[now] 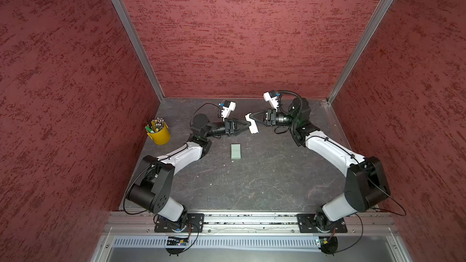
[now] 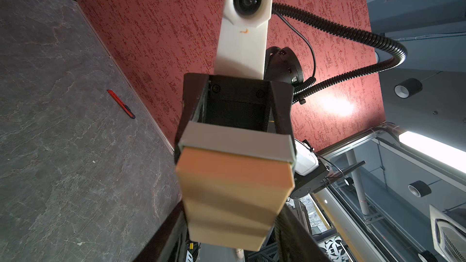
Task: Take the rings out of the lift-off lid box
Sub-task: Open the lid on the jewelry box.
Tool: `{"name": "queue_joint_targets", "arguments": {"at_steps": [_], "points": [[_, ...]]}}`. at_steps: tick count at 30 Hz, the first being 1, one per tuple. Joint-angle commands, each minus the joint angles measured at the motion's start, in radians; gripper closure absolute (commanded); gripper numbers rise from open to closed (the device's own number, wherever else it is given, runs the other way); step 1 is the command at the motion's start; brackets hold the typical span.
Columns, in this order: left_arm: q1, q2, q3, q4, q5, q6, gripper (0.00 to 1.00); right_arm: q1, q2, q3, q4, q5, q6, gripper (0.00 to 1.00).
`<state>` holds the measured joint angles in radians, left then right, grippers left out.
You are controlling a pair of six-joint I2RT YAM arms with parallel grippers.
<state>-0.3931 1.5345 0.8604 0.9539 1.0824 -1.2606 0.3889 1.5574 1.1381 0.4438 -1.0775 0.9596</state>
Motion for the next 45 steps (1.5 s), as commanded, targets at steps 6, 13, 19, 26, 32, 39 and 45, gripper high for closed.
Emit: {"name": "queue_joint_targets", "arguments": {"at_steps": [6, 13, 19, 26, 32, 39, 45], "points": [[0.001, 0.009, 0.02, 0.036, 0.018, -0.003, 0.51, -0.001, 0.01, -0.022, 0.055, 0.002, 0.03, 0.51], [0.022, 0.016, -0.003, 0.115, 0.01, -0.052, 0.57, -0.001, 0.01, -0.018, 0.059, -0.001, 0.039, 0.5], [0.023, 0.014, -0.007, 0.11, 0.01, -0.047, 0.59, -0.002, 0.006, 0.0, 0.032, -0.002, 0.031, 0.49], [0.027, 0.003, -0.022, 0.091, 0.007, -0.028, 0.64, -0.009, 0.002, 0.031, -0.033, -0.001, -0.001, 0.49], [0.029, -0.027, -0.032, 0.011, -0.002, 0.024, 0.65, -0.016, -0.007, 0.033, -0.005, -0.008, 0.024, 0.49], [0.034, -0.055, -0.038, -0.052, -0.002, 0.064, 0.66, -0.03, -0.017, 0.037, 0.004, -0.021, 0.036, 0.49], [0.033, -0.064, -0.045, -0.071, 0.0, 0.074, 0.66, -0.045, -0.029, 0.045, -0.016, -0.021, 0.022, 0.49]]}}
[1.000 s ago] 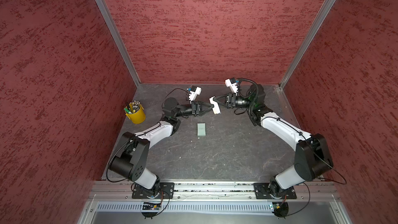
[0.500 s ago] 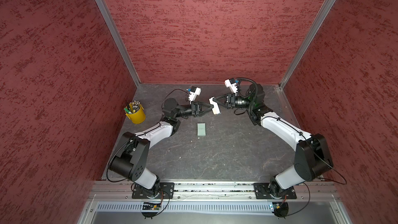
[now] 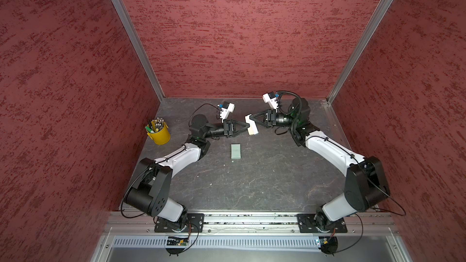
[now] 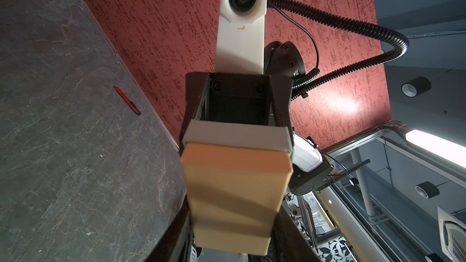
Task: Take the rings out of the lift-off lid box
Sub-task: Open the lid on the jewelry box.
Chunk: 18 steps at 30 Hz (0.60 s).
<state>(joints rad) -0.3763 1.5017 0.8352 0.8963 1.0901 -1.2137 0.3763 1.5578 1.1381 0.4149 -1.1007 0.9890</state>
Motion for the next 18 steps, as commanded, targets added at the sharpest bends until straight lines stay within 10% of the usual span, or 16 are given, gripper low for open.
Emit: {"name": "queue_joint_targets", "arguments": {"at_steps": [1, 11, 18], "points": [[0.017, -0.032, -0.021, -0.016, -0.007, 0.029, 0.66, -0.033, -0.031, 0.047, 0.012, 0.004, -0.009, 0.49], [0.017, -0.045, -0.022, -0.043, -0.009, 0.042, 0.66, -0.061, -0.045, 0.081, -0.108, 0.008, -0.089, 0.49], [0.023, -0.07, -0.016, -0.105, -0.001, 0.064, 0.66, -0.111, -0.099, 0.127, -0.596, 0.23, -0.462, 0.48]]}}
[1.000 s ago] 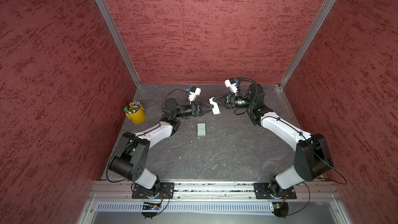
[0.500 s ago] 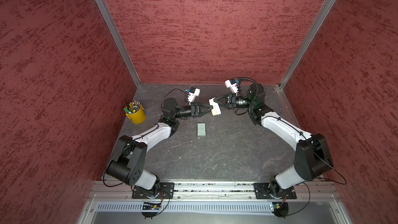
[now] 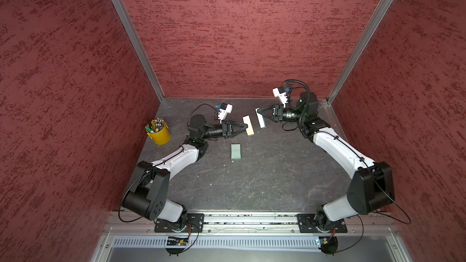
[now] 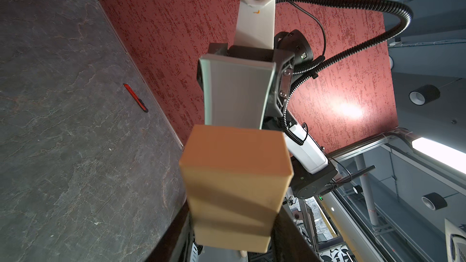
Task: Take the rings out of the lift-off lid box
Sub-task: Open the lid on the jewelry box, then place the lid at the center of the board.
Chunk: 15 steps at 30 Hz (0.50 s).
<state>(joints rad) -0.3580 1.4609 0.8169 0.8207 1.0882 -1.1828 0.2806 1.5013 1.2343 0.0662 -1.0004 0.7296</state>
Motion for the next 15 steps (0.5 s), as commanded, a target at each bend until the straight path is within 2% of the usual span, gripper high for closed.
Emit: {"name": "queue_joint_targets", "arguments": {"at_steps": [1, 7, 15], "points": [[0.005, -0.033, 0.005, -0.041, 0.004, 0.04, 0.66, -0.018, -0.042, 0.019, -0.291, 0.183, -0.245, 0.49], [0.005, -0.039, 0.029, -0.074, 0.007, 0.047, 0.66, -0.025, -0.12, -0.099, -0.439, 0.53, -0.387, 0.47], [-0.004, -0.044, 0.048, -0.111, 0.005, 0.064, 0.65, -0.025, -0.121, -0.269, -0.421, 0.786, -0.415, 0.47]]}}
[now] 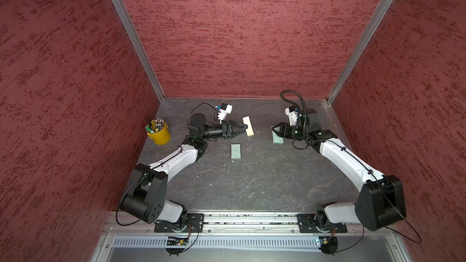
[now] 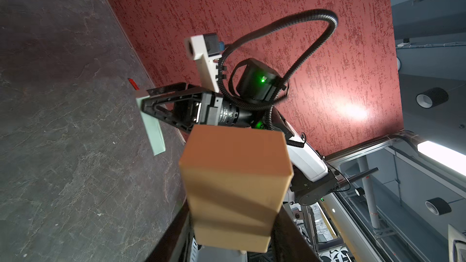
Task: Take the rings out of the lift-off lid box
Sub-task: Place the lid at the center of the board.
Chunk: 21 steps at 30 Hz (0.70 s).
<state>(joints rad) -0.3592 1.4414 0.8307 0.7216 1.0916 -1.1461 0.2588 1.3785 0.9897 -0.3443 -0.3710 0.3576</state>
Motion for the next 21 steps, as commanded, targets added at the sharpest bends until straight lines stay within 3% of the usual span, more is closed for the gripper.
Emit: {"name": "queue_joint_targets", "arguments": {"at_steps": [1, 6, 21], "points": [[-0.006, -0.022, 0.037, -0.012, 0.001, 0.028, 0.65, -0.004, 0.009, -0.04, -0.007, 0.19, -0.043, 0.47], [-0.012, -0.018, 0.048, -0.018, 0.001, 0.031, 0.65, -0.004, 0.038, -0.1, 0.022, 0.281, -0.069, 0.47], [-0.032, -0.021, 0.047, -0.028, -0.02, 0.034, 0.65, -0.004, 0.191, -0.16, 0.107, 0.333, -0.098, 0.45]]}}
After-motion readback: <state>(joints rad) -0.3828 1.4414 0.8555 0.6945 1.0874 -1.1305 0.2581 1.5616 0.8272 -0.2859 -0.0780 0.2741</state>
